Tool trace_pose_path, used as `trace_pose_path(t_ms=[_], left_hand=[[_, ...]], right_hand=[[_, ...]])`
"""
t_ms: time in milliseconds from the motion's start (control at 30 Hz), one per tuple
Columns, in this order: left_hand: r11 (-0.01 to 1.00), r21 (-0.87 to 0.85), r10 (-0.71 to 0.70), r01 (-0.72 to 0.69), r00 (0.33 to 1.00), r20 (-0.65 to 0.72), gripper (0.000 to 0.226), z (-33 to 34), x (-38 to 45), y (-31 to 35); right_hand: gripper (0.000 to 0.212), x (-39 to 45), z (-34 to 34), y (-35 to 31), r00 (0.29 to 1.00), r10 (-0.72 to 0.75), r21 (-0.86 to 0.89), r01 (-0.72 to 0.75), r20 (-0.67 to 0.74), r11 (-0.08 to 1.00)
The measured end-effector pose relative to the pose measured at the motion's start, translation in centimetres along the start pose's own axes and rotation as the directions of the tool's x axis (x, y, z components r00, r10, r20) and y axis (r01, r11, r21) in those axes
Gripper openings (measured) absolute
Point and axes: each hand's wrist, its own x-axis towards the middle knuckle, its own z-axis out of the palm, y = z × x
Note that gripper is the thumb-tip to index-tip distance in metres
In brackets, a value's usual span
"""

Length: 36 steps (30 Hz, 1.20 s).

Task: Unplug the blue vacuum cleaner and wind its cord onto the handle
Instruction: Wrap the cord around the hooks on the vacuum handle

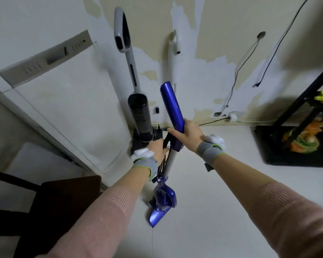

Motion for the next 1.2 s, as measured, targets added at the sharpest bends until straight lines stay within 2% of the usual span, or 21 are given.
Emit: trace_pose_path(t_ms=[167, 333, 533, 633, 767, 933, 1100, 1200], left_hand=[[0.980, -0.195, 0.052, -0.040, 0.997, 0.059, 0.019, -2.2, 5.7, 5.0], [0.967, -0.246, 0.086, -0.067, 0.994, 0.068, 0.016, -3.0, 10.0, 7.3], [0.978, -0.146, 0.166, -0.152, 0.981, 0.095, 0.016, -4.8, 18.3, 12.5], [0.970, -0.168, 0.203, -0.178, 0.968, 0.148, 0.019, -4.8, 22.7, 15.7], [0.953, -0.259, 0.195, -0.155, 0.972, 0.135, 0.021, -4.4, 26.9, 19.6], [0.952, -0.247, 0.217, -0.182, 0.969, 0.121, 0.018, -3.3, 33.2, 25.1], [0.952, -0.271, 0.174, -0.143, 0.980, 0.092, 0.022, -1.2, 40.5, 30.7], [0.954, -0.291, 0.106, -0.077, 0.991, 0.087, 0.022, 0.2, 45.5, 33.2]], right_hand=[[0.033, 5.0, -6.2, 1.0, 0.999, 0.030, -0.012, -0.031, -0.033, 0.999], [0.036, 9.0, -8.9, 1.1, 0.999, 0.040, -0.052, -0.041, -0.008, 0.998], [0.039, 16.1, -13.6, 2.4, 0.994, 0.098, -0.156, -0.104, -0.047, 0.982], [0.038, 19.3, -16.3, 4.0, 0.985, 0.149, -0.186, -0.164, -0.089, 0.969], [0.038, 22.7, -19.3, 6.5, 0.976, 0.177, -0.198, -0.200, -0.126, 0.960], [0.037, 27.9, -23.4, 11.1, 0.958, 0.205, -0.206, -0.246, -0.201, 0.947], [0.040, 34.4, -27.6, 16.5, 0.938, 0.234, -0.169, -0.282, -0.254, 0.945], [0.040, 38.8, -29.3, 19.4, 0.937, 0.264, -0.140, -0.300, -0.229, 0.944]])
